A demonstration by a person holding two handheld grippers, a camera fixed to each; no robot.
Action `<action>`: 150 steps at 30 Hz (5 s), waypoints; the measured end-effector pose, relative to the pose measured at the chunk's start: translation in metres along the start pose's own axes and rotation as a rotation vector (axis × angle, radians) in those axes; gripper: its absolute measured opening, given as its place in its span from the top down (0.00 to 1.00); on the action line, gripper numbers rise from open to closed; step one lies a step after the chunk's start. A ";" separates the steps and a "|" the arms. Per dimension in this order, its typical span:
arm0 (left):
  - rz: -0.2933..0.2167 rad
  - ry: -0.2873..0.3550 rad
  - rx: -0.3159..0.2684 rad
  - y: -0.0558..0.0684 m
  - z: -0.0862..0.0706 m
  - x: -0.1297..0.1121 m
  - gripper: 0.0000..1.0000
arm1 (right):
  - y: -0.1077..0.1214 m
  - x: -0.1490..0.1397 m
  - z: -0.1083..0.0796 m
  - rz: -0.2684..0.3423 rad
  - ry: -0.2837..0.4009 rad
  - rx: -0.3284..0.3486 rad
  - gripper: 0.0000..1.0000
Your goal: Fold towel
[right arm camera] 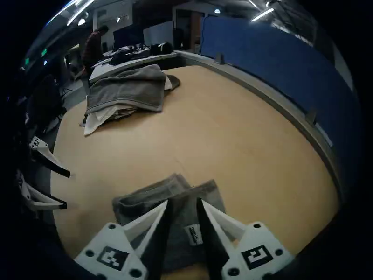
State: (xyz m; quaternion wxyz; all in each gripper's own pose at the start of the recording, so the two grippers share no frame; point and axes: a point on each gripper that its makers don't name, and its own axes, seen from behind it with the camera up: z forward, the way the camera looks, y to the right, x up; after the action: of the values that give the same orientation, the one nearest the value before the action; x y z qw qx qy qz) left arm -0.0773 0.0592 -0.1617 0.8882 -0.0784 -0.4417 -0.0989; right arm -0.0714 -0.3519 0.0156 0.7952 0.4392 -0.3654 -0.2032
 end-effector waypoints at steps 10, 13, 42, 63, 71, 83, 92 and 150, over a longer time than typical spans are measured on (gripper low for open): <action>0.009 -0.001 -0.005 0.002 0.001 0.004 0.09 | -0.008 -0.004 -0.009 -0.001 0.022 0.002 0.26; 0.011 -0.001 -0.004 0.002 0.001 0.005 0.09 | -0.012 -0.011 -0.014 0.004 0.023 0.001 0.26; 0.031 0.006 -0.018 0.012 -0.002 0.008 0.09 | -0.054 -0.112 -0.050 0.157 -0.052 -0.058 0.26; 0.031 0.009 -0.017 0.015 -0.006 0.004 0.09 | -0.066 -0.136 -0.044 0.185 -0.078 -0.088 0.26; 0.029 0.010 -0.015 0.013 -0.008 0.003 0.09 | -0.072 -0.139 -0.040 0.195 -0.086 -0.099 0.34; 0.030 0.011 -0.014 0.015 -0.008 0.002 0.09 | -0.071 -0.136 -0.033 0.254 -0.079 -0.102 0.67; 0.027 0.012 -0.012 0.014 -0.006 0.002 0.09 | -0.074 -0.136 -0.029 0.272 -0.077 -0.089 0.92; 0.035 0.057 -0.022 0.023 -0.022 0.019 0.09 | 0.006 0.029 -0.181 0.064 0.344 -0.261 0.96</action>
State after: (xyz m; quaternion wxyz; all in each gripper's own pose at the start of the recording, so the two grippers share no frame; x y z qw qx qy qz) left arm -0.0432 0.0746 -0.1605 0.9011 -0.0929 -0.4138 -0.0904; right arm 0.0849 -0.2679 -0.0305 0.9020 0.3488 -0.2088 -0.1455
